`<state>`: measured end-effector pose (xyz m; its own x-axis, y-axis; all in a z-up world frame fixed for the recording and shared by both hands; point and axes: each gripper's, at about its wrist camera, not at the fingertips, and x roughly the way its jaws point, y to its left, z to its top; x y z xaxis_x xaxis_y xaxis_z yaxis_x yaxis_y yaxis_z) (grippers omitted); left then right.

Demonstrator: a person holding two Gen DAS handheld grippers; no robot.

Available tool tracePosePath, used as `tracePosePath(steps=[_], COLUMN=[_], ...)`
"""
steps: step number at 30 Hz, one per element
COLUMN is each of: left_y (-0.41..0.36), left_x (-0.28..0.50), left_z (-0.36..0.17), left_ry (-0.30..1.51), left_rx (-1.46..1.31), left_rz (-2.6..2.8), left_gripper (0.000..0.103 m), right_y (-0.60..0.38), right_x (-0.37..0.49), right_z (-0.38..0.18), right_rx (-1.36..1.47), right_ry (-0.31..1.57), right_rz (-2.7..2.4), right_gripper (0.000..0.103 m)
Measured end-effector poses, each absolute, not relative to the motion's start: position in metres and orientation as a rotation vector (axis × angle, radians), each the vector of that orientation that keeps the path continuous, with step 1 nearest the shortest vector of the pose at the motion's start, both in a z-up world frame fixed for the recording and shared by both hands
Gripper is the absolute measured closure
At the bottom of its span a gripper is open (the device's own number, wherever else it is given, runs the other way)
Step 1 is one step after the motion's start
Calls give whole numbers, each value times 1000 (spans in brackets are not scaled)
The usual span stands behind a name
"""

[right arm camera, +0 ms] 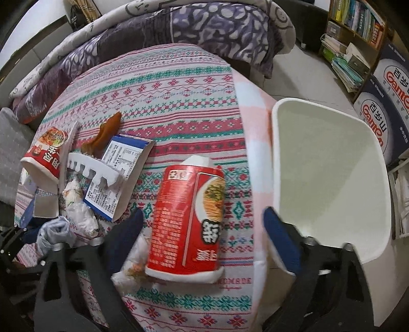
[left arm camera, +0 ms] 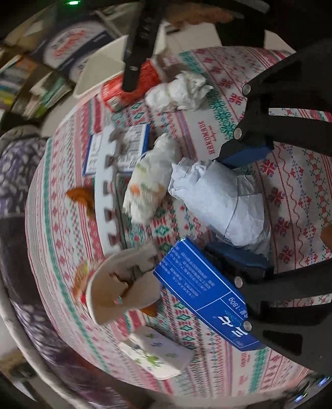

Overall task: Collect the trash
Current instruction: 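Grasp the red snack can with the right tool while the left tool grasps crumpled white paper, then carry the red can over the bin and open the right tool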

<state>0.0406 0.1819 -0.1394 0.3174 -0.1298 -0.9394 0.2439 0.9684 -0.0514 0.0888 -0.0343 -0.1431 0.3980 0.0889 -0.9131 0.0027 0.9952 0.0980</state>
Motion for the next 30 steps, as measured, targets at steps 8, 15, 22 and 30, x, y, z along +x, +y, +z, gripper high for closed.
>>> tracePosePath(steps=[8,15,22,30], left_y=[211,214,209,187], left_x=[40,42,41,31], left_z=[-108,-88,-72,-51], left_ry=[1142,1001,858,711], left_rx=[-139,-207,-183,-216], left_rz=[-255,-127,40,197], left_gripper=[48,48,48,47], right_y=[-33,-28,-30,-46], right_x=[89,79,68,50], right_z=[-135,-104,-73,-56], right_rx=[138,101,76,78], right_ry=[1101,927,755,637], right_rz=[76,63,27,-24], right_gripper=[54,54,53,53])
